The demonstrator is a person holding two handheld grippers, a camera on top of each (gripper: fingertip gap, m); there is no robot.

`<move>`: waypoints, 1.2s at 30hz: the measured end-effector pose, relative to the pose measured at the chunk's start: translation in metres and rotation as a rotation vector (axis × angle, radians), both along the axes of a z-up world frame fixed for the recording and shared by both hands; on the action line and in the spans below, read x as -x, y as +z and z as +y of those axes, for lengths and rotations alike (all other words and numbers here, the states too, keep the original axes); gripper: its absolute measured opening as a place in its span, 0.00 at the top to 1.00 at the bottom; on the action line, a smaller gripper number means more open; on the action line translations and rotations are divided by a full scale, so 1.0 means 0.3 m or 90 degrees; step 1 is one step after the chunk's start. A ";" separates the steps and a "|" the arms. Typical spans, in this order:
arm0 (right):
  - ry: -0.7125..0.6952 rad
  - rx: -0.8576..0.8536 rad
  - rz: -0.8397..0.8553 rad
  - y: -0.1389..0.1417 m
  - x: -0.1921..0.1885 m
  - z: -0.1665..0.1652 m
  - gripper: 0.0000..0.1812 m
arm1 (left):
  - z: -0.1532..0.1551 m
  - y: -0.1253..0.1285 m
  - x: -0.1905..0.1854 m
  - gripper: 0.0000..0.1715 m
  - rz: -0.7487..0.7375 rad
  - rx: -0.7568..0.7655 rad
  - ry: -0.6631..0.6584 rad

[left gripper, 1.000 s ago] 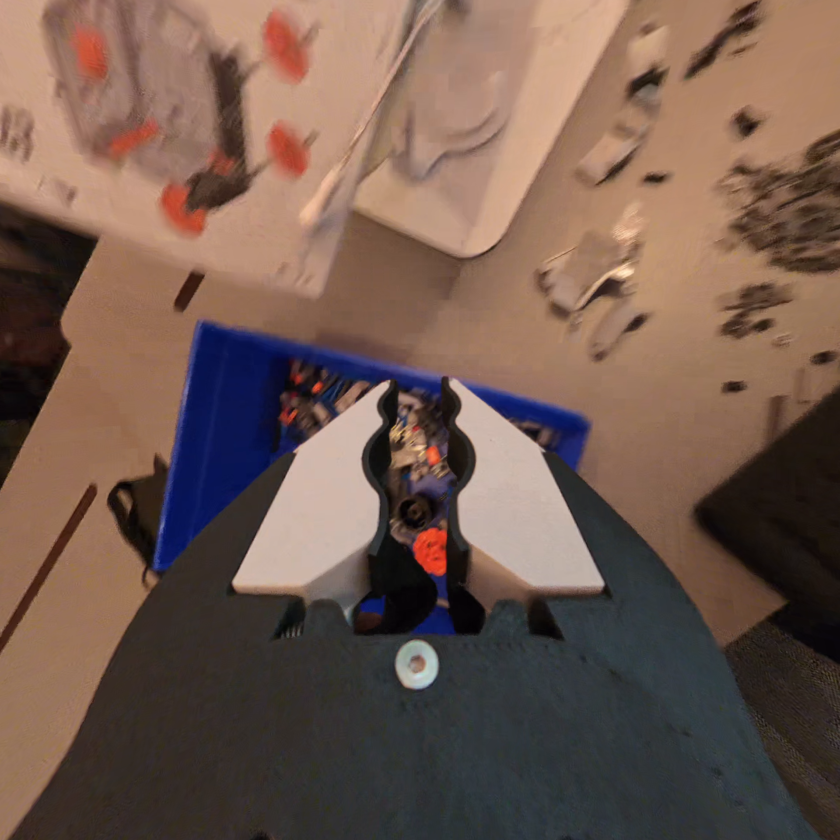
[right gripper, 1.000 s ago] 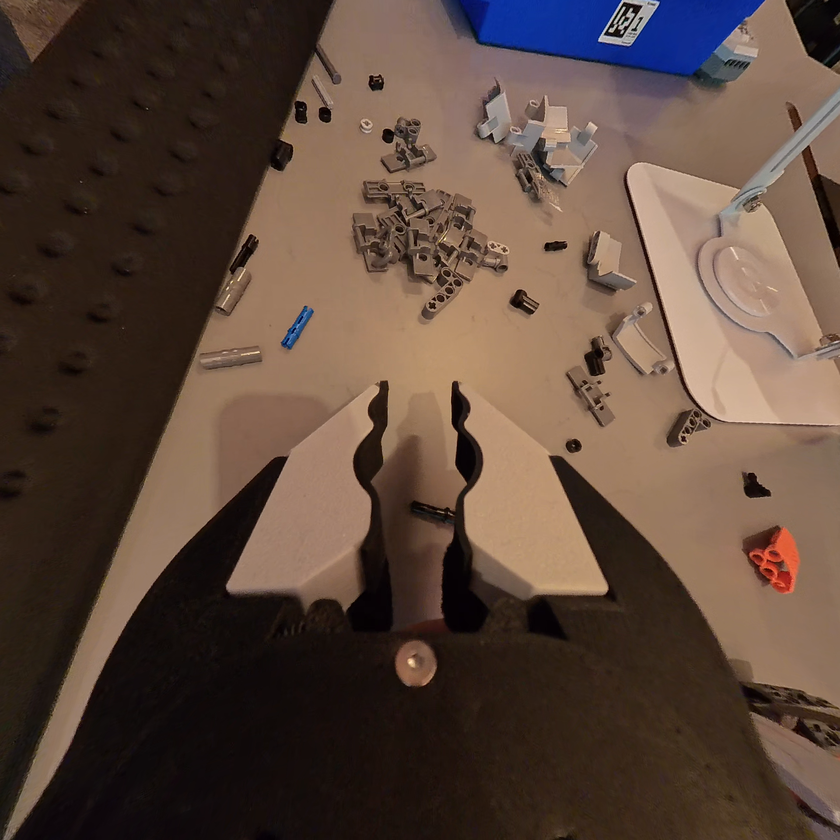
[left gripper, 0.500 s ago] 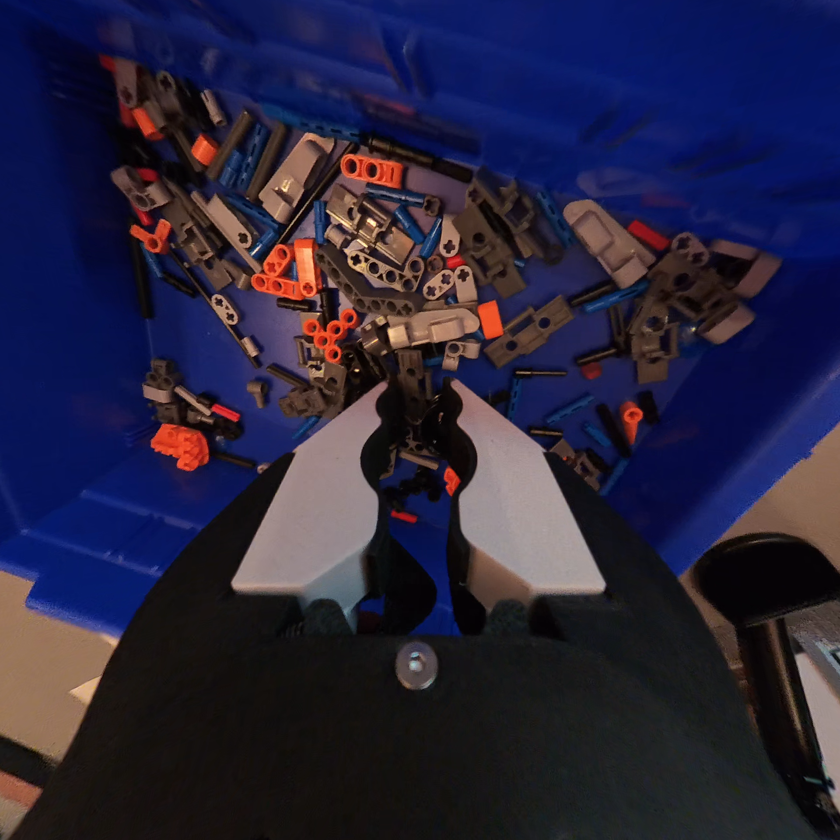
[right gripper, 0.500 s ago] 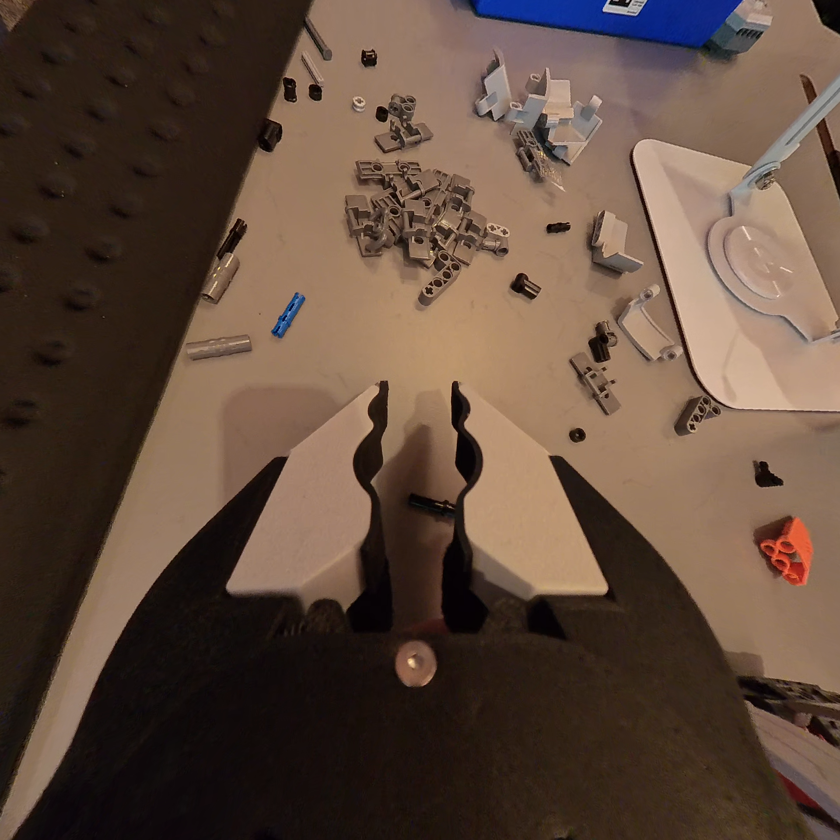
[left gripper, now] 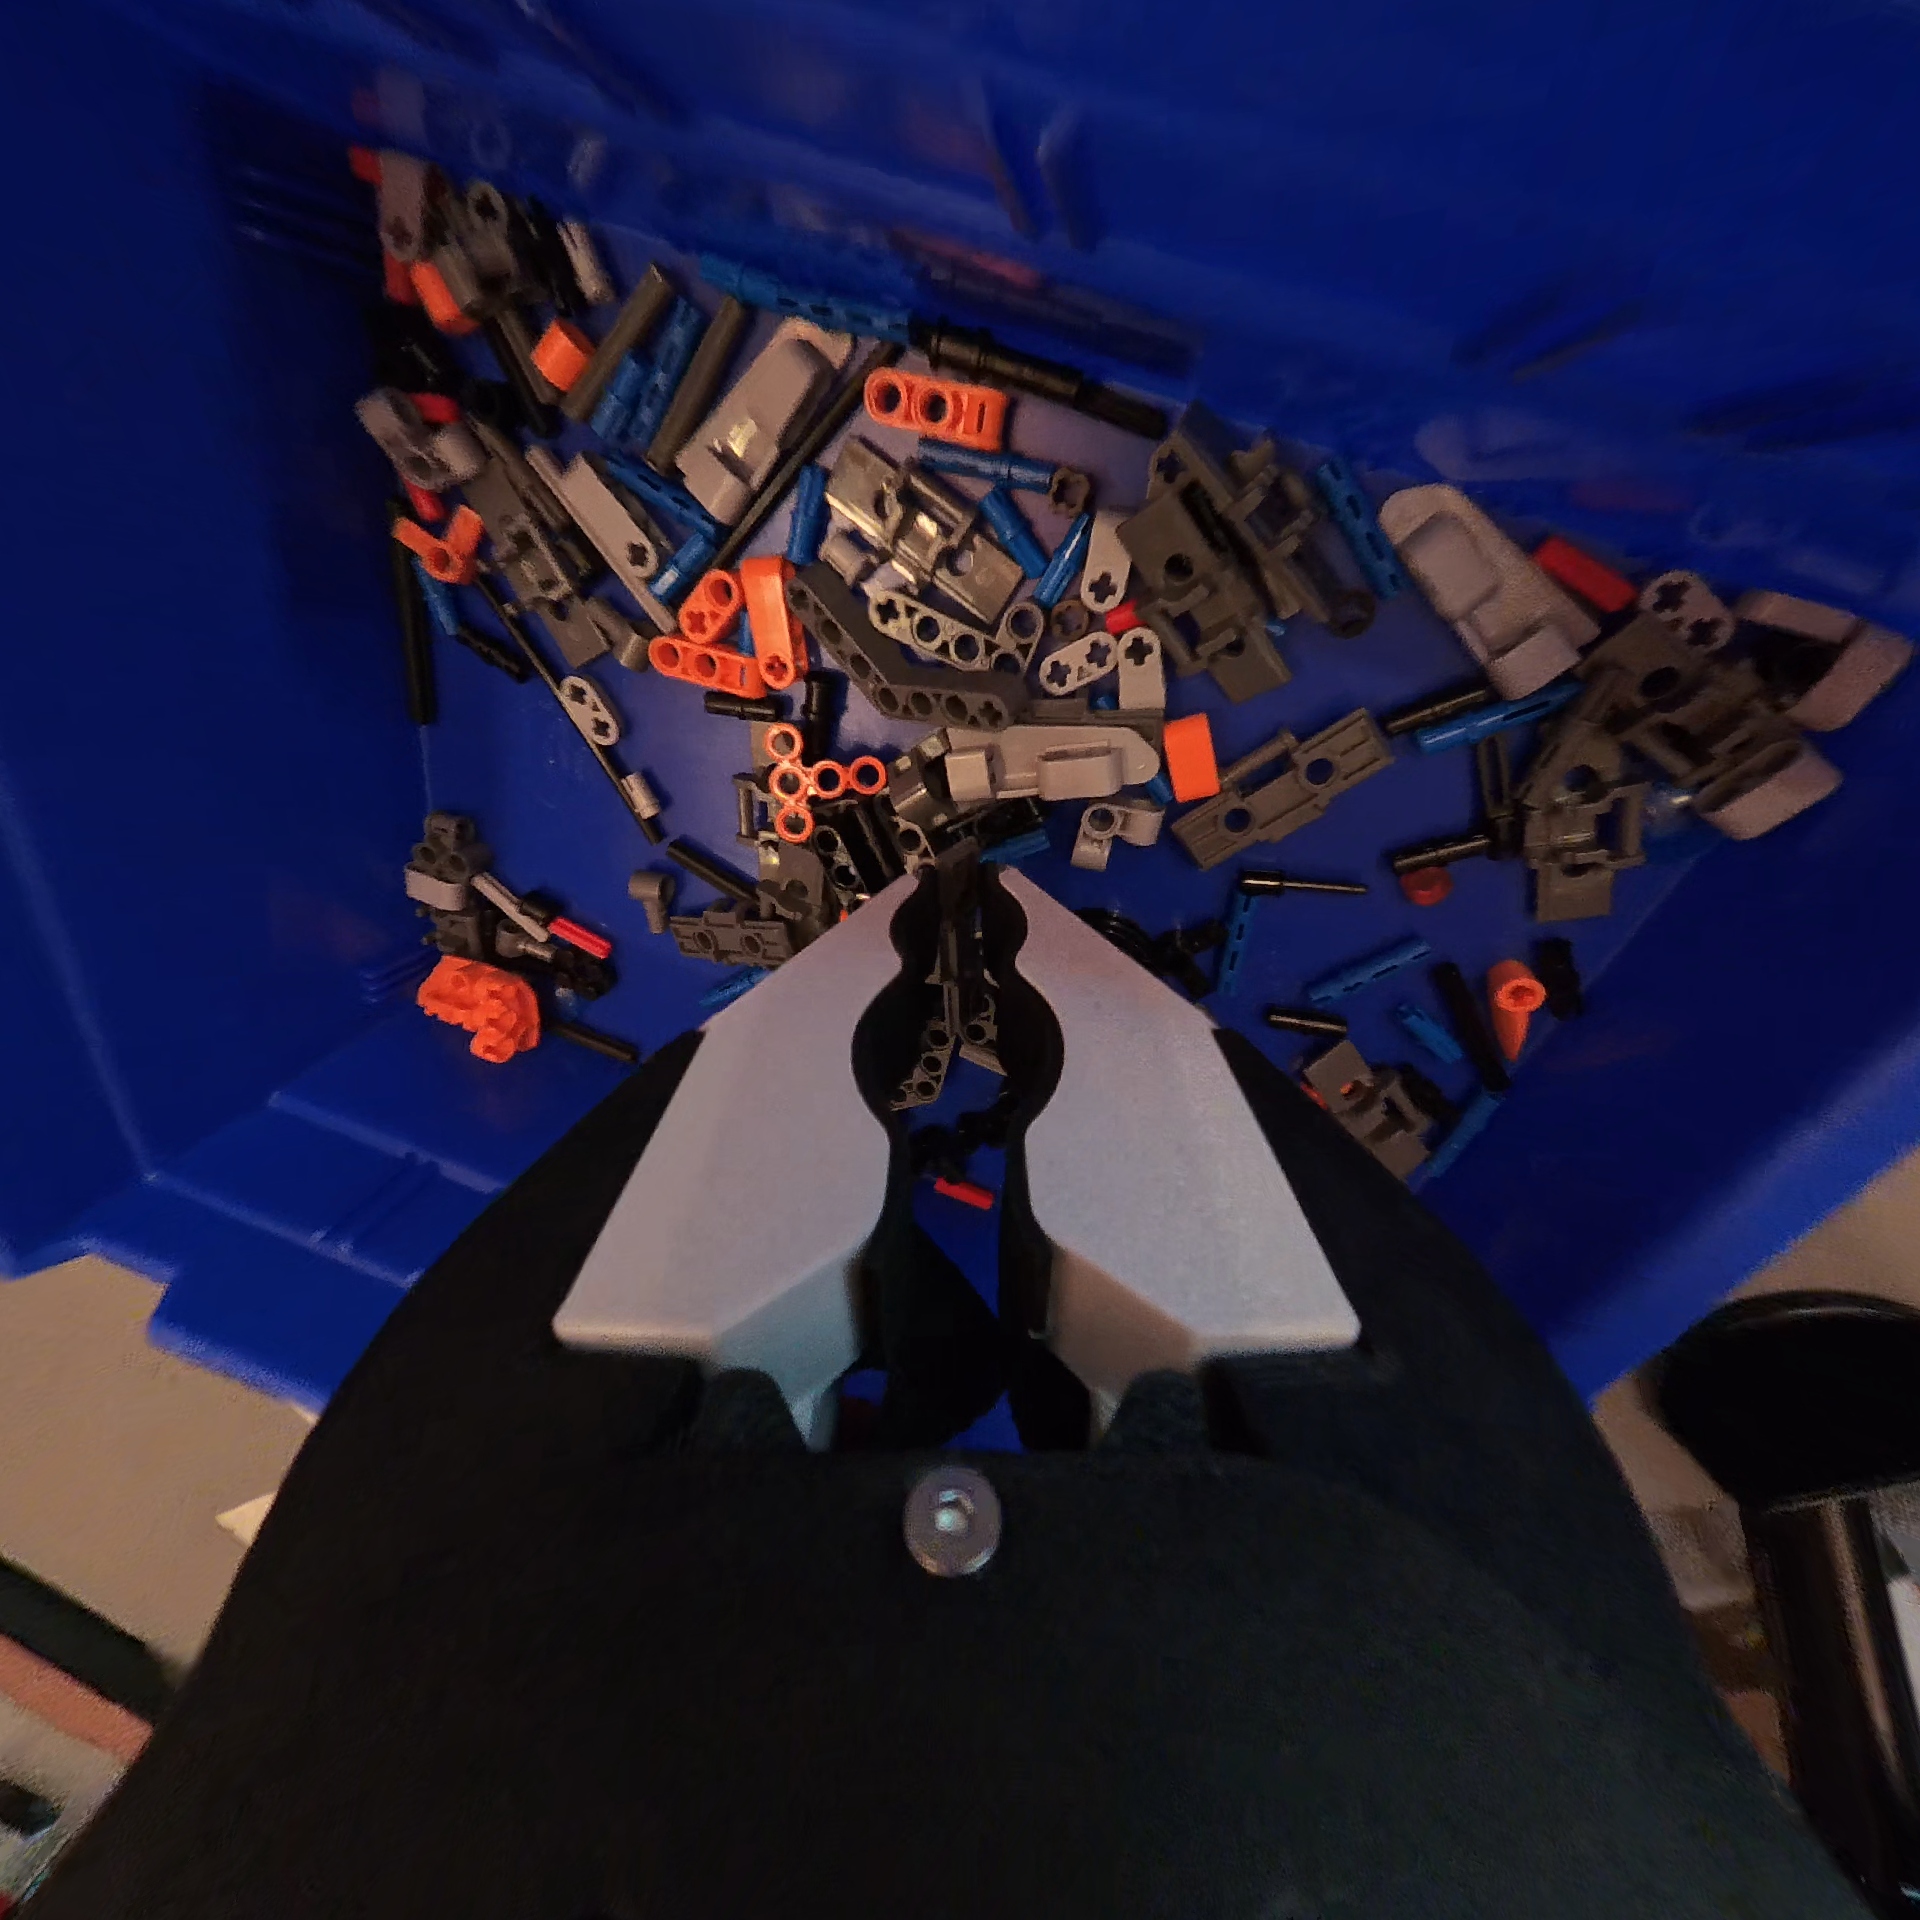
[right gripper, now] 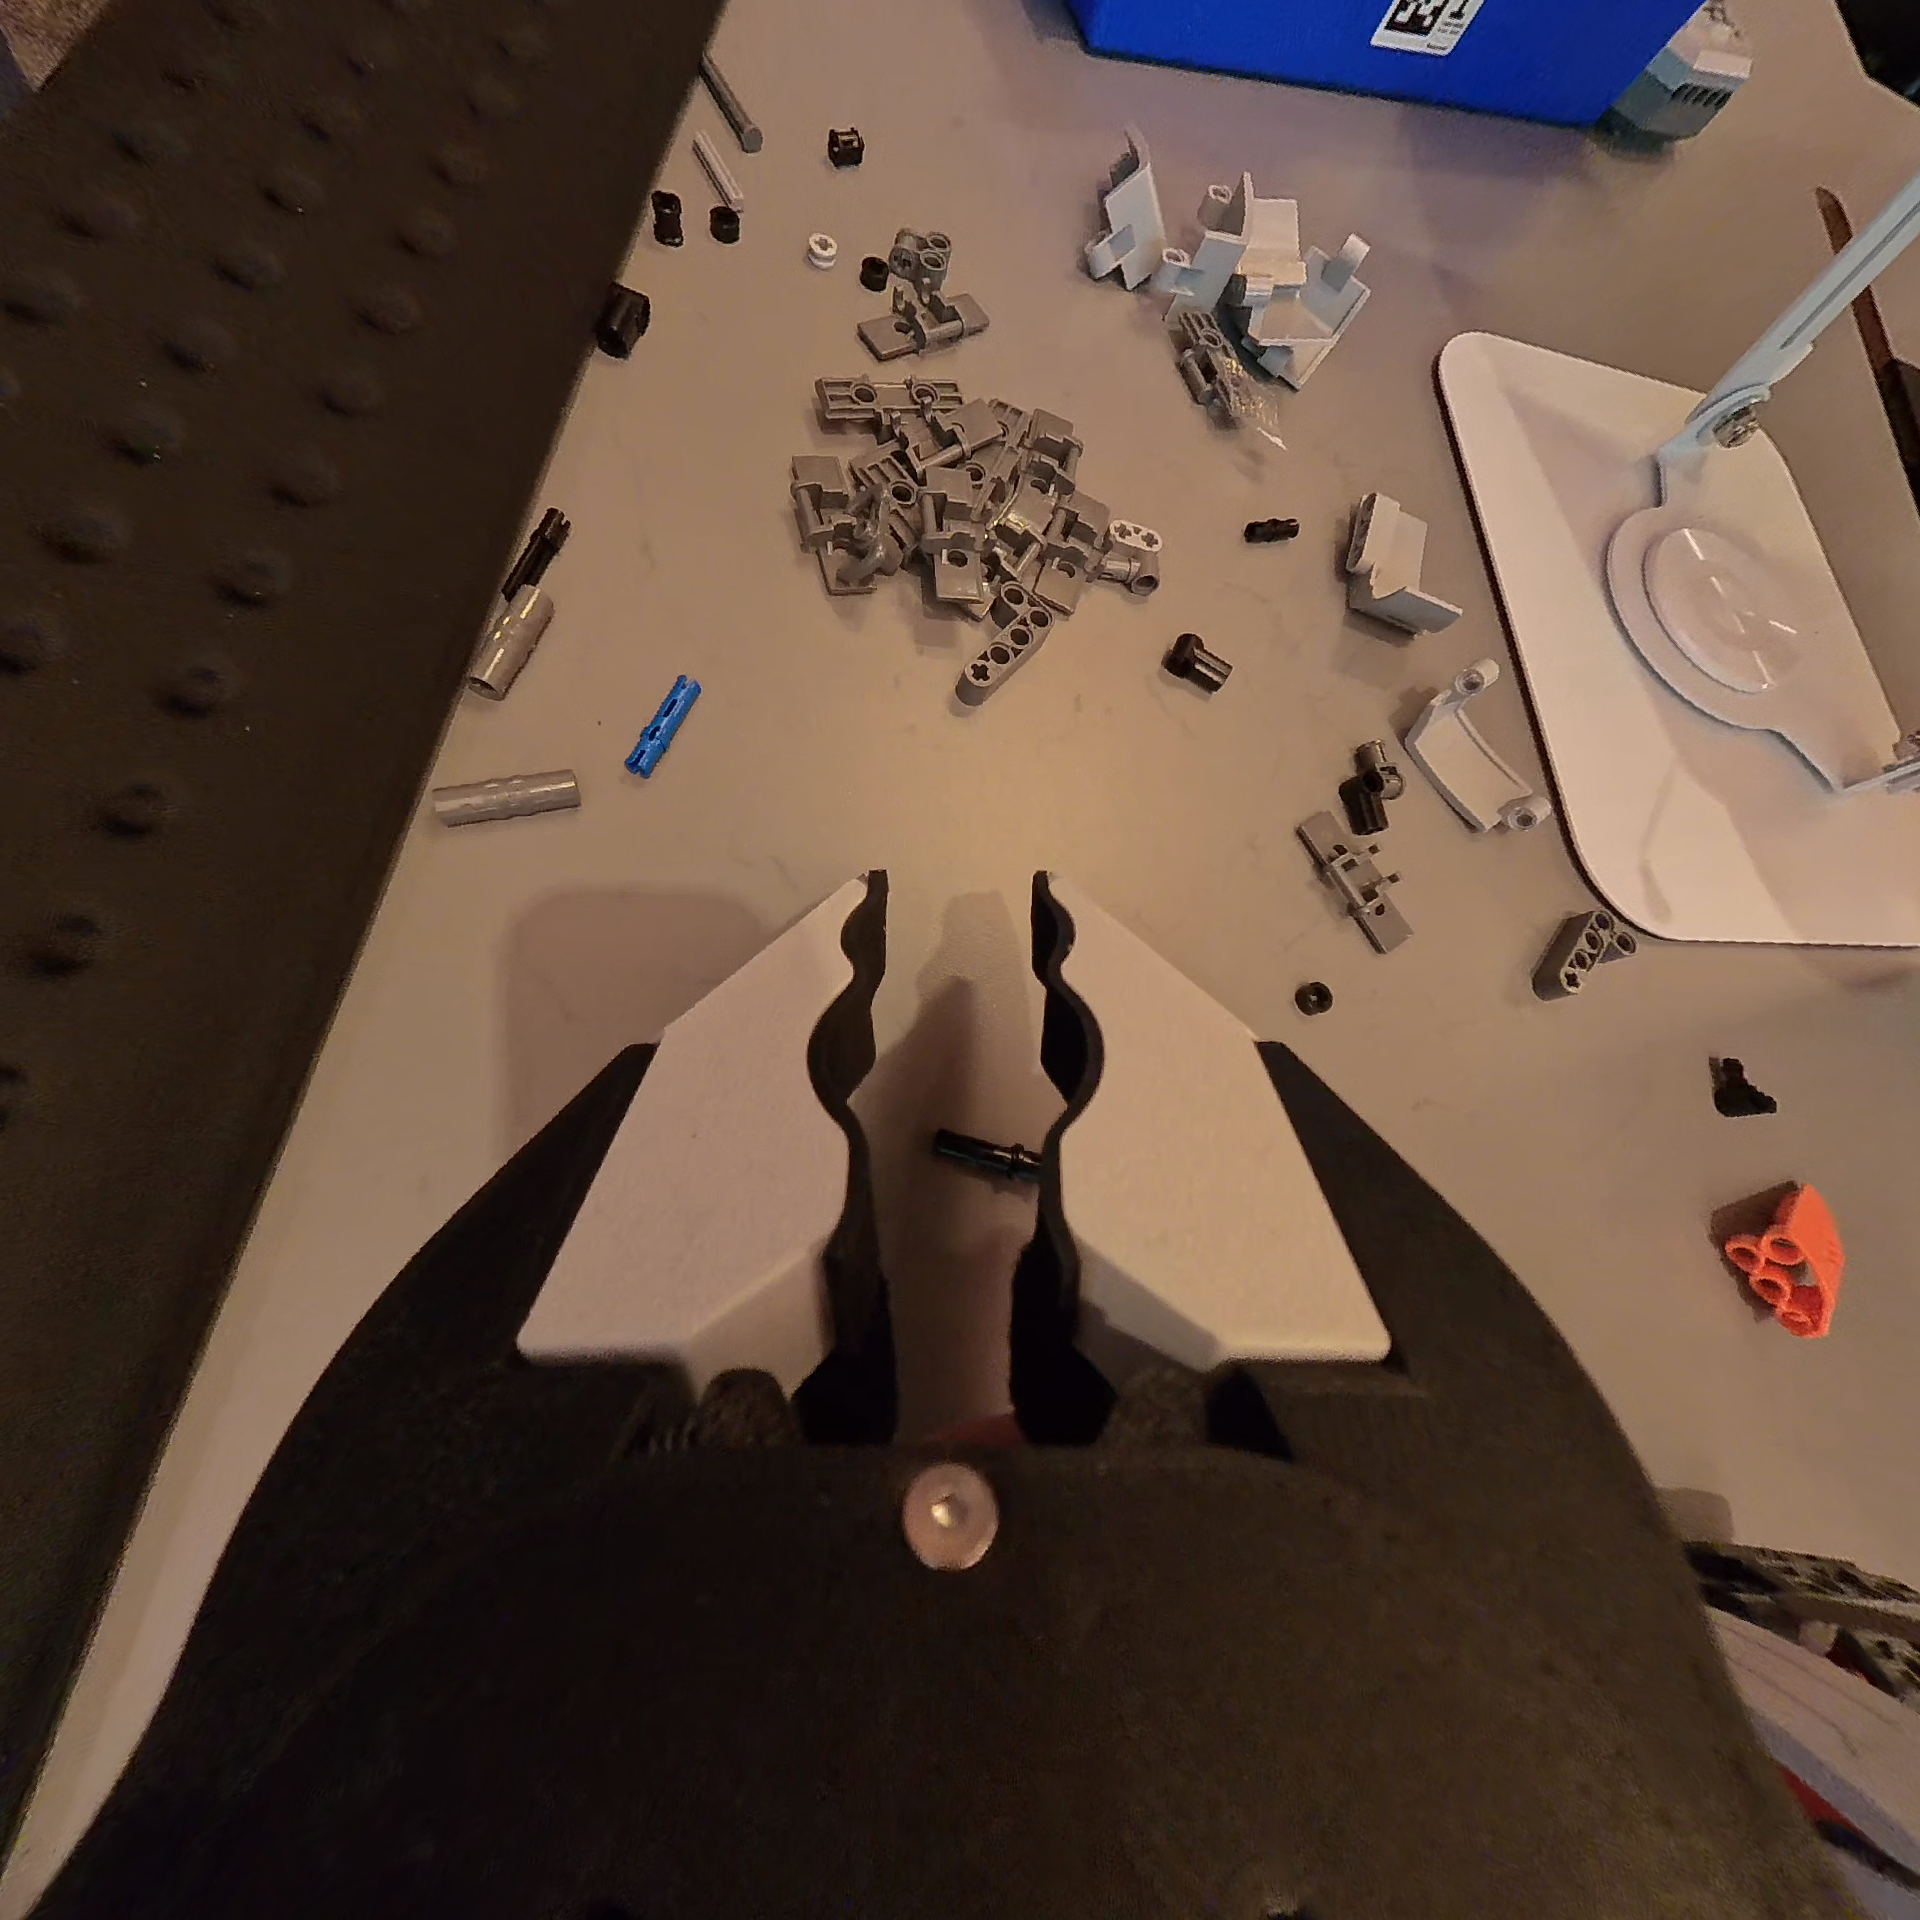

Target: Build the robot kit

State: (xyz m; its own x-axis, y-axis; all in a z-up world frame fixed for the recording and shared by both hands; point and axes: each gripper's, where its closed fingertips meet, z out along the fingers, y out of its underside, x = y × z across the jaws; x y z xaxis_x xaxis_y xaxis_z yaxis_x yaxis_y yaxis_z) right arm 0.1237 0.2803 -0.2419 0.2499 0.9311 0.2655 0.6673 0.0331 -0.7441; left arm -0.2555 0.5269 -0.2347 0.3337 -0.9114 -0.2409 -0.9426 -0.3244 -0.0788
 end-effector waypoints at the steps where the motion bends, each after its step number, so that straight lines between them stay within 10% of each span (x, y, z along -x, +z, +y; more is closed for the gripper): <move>1: 0.000 0.000 0.000 0.000 0.000 0.000 0.86 | -0.003 0.033 -0.019 0.96 -0.019 -0.011 -0.002; 11: -0.002 -0.001 -0.003 -0.002 -0.002 0.002 0.86 | -0.284 0.469 -0.456 0.96 -0.177 -0.165 -0.228; 21: 0.003 -0.010 -0.005 0.008 0.002 -0.004 0.86 | -0.693 0.244 -0.943 0.96 -0.211 -0.054 -0.488; 36: 0.010 -0.013 -0.005 0.012 0.004 -0.012 0.86 | -0.731 0.083 -1.058 0.82 -0.205 -0.034 -0.506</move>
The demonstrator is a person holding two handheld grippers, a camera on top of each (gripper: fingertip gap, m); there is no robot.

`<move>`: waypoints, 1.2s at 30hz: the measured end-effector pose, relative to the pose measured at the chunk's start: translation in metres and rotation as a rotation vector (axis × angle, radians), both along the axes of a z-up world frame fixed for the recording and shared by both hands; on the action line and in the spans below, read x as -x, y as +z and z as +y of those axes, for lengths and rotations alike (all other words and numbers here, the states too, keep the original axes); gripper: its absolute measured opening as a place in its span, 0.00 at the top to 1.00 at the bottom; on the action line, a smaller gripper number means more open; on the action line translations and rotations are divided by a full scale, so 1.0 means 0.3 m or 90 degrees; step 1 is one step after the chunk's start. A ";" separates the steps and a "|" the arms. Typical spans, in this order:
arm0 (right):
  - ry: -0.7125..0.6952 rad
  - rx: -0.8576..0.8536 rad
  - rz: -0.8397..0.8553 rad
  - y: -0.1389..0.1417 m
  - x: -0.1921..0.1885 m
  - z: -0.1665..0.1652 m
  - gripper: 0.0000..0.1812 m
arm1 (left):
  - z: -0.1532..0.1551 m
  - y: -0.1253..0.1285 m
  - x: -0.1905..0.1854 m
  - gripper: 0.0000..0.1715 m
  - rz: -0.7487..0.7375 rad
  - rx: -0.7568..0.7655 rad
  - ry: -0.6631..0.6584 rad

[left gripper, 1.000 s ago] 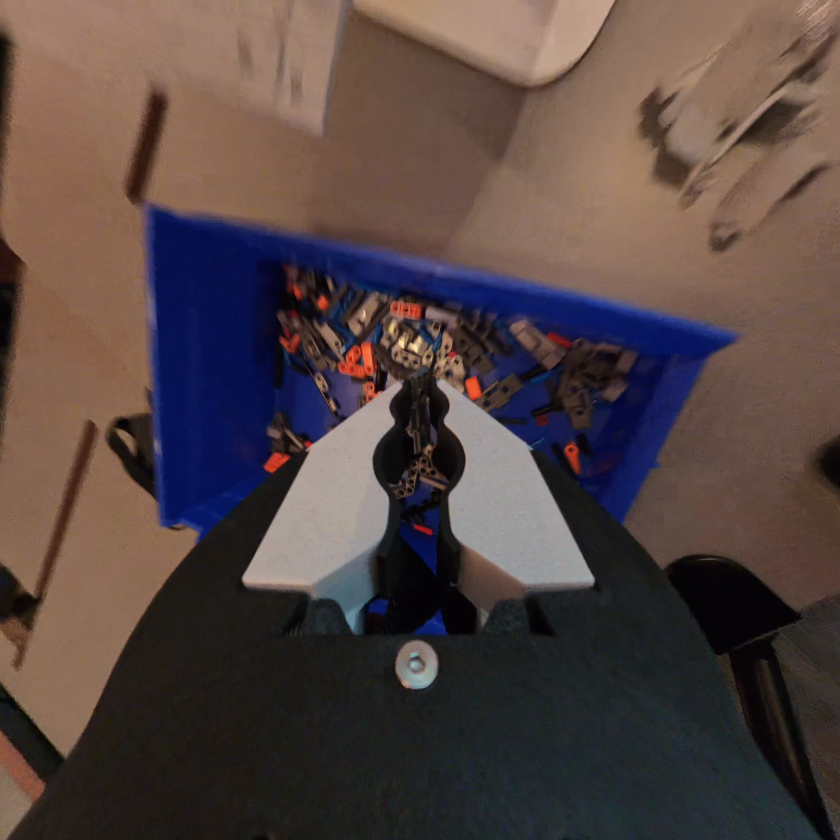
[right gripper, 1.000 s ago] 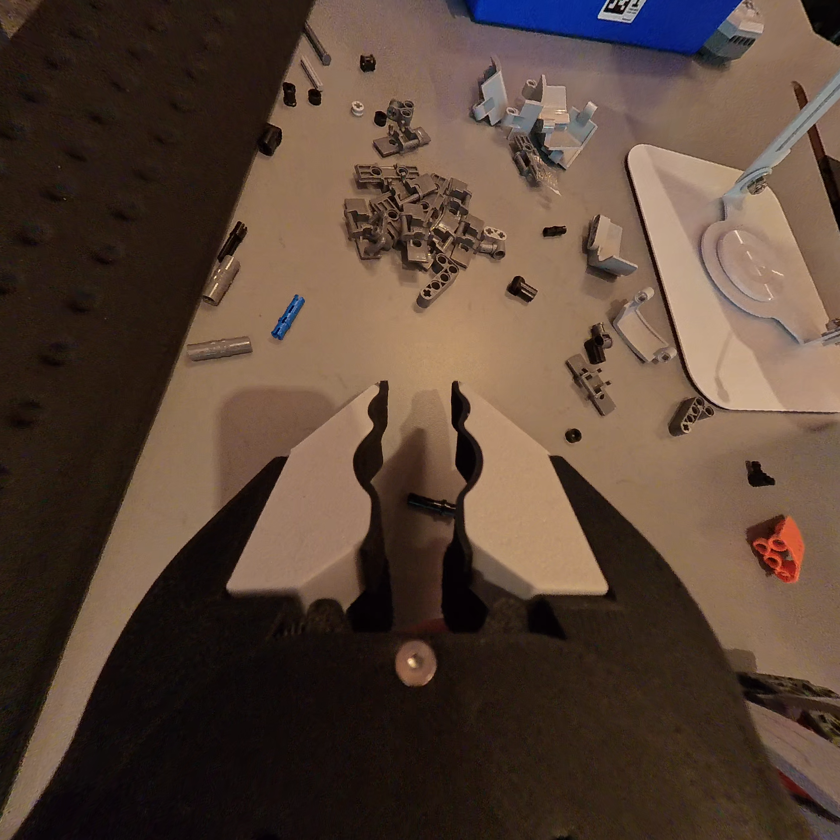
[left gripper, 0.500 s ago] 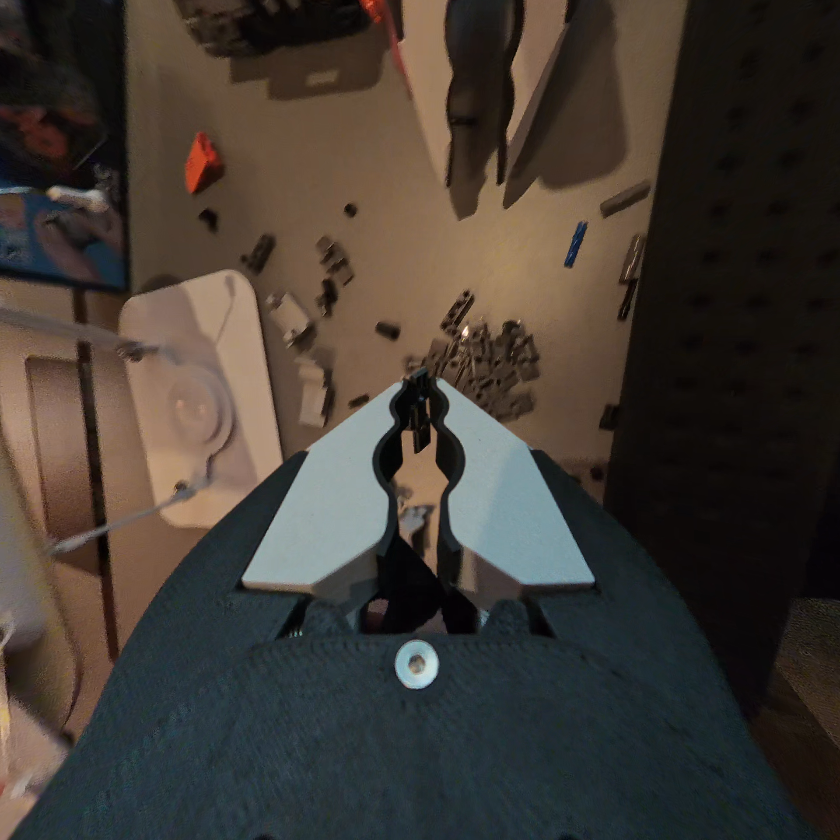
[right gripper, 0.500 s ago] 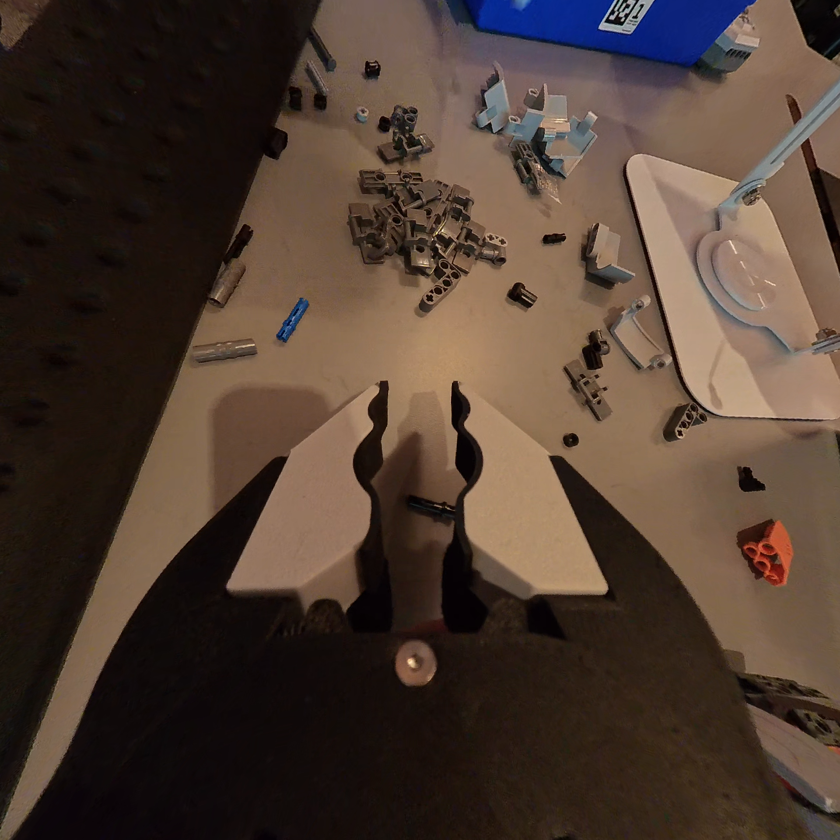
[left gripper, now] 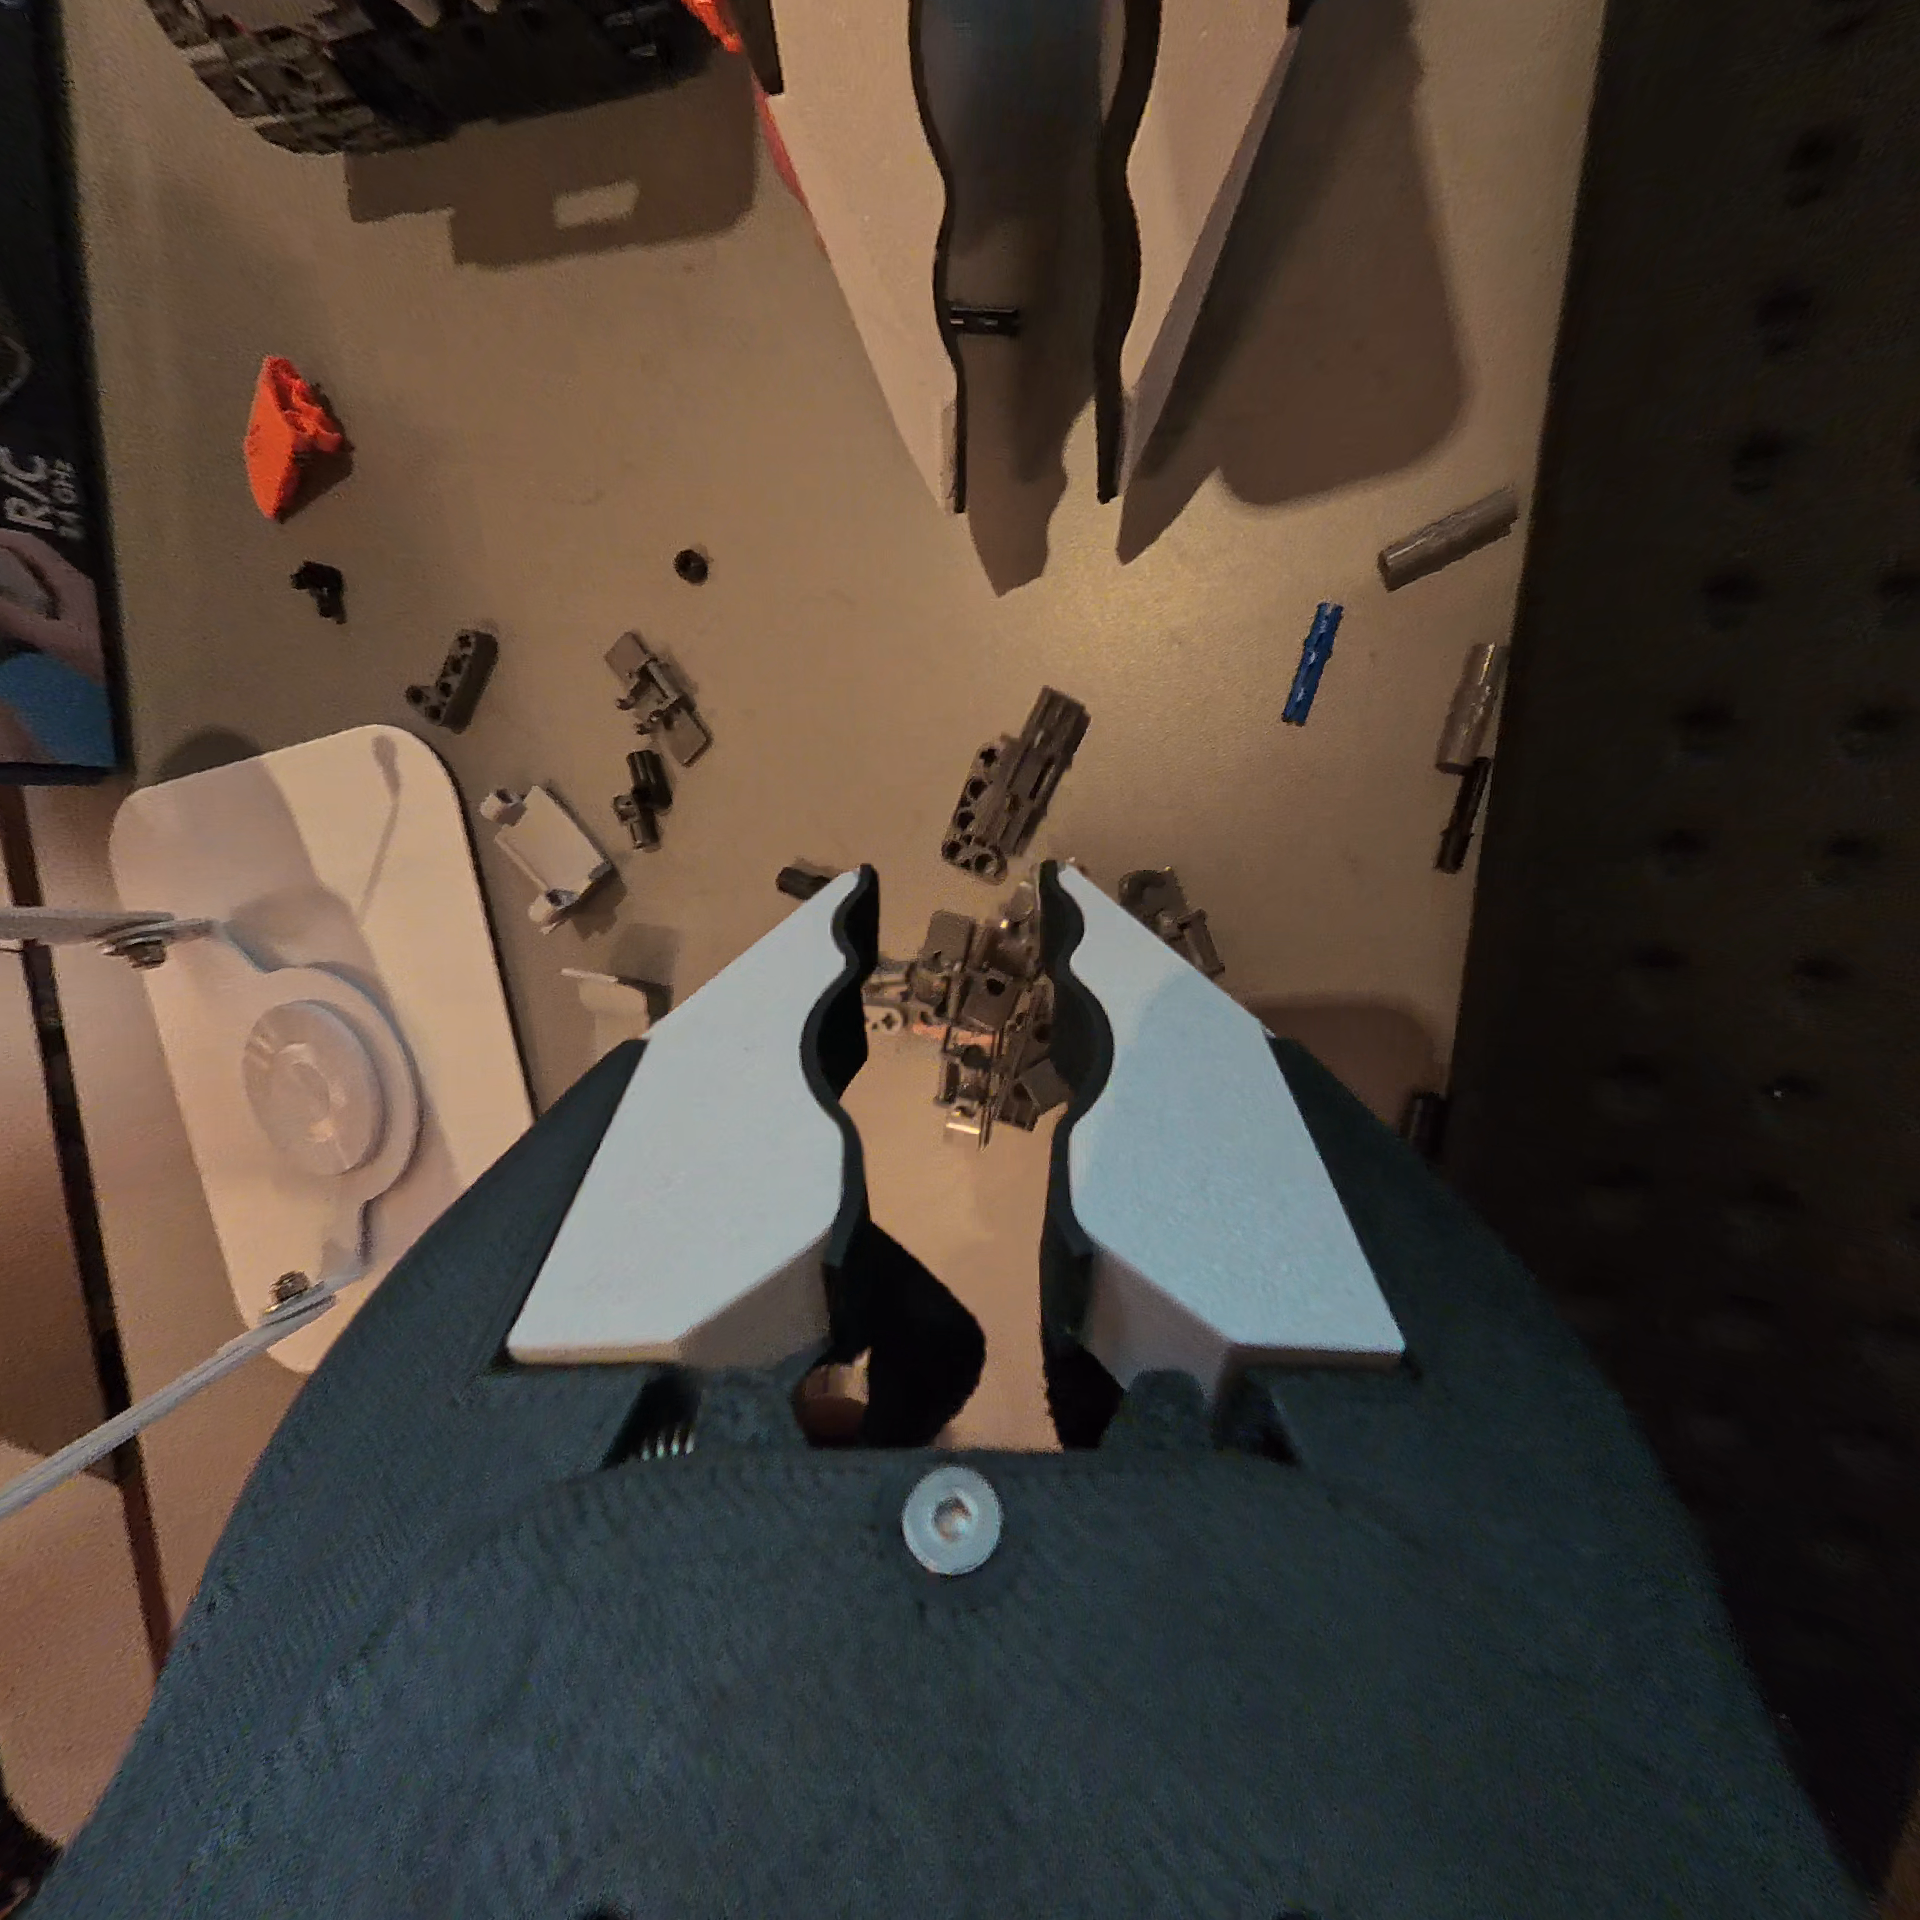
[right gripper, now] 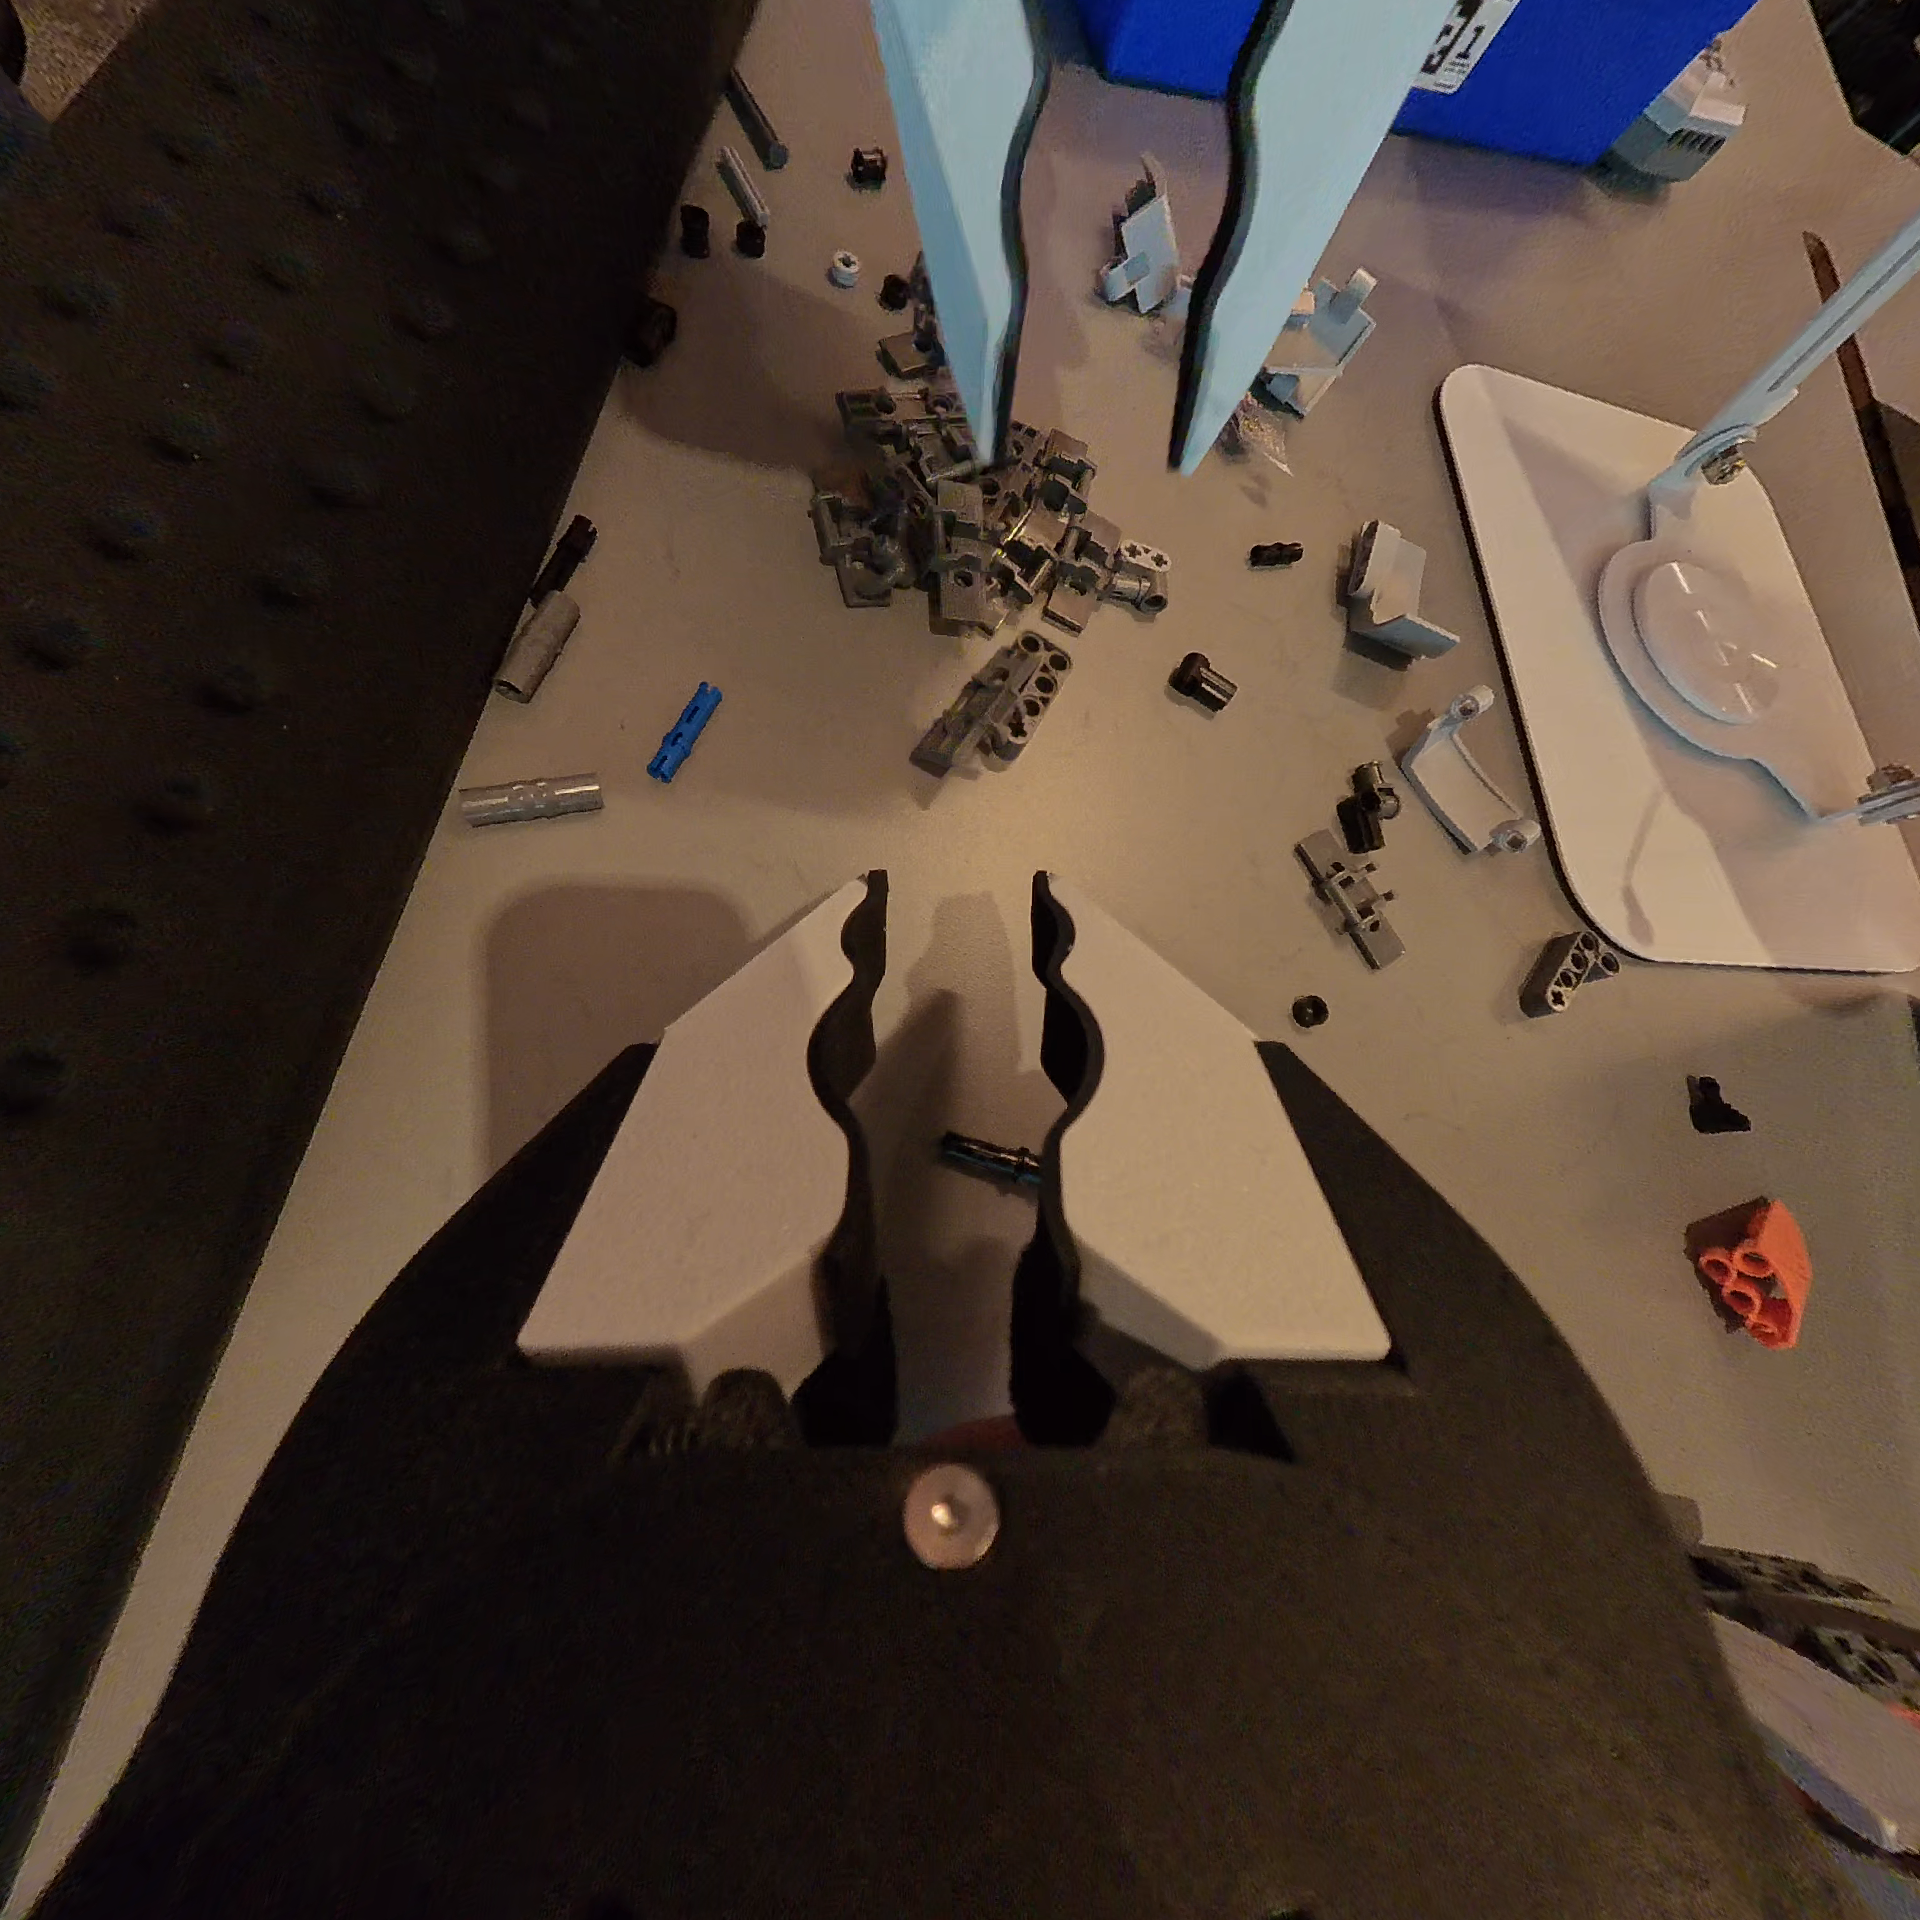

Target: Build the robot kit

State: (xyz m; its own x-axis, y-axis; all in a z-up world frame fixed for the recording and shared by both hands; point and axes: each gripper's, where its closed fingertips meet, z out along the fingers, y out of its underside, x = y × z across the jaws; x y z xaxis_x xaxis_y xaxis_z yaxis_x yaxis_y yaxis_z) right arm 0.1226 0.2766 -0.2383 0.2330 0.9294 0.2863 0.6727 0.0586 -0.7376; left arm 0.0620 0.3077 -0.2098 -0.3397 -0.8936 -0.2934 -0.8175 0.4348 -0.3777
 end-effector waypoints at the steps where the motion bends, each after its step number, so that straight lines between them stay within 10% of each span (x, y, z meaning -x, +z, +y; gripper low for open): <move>1: 0.000 0.000 0.000 0.000 -0.001 0.000 0.86 | 0.003 0.020 0.012 0.82 -0.003 -0.001 0.001; 17: -0.007 0.007 -0.003 -0.014 -0.005 0.008 0.86 | 0.445 0.402 0.549 0.85 -0.032 -0.173 0.296; 36: -0.006 0.009 -0.005 -0.020 -0.006 0.008 0.86 | 0.761 0.295 1.063 0.84 0.018 -0.103 0.553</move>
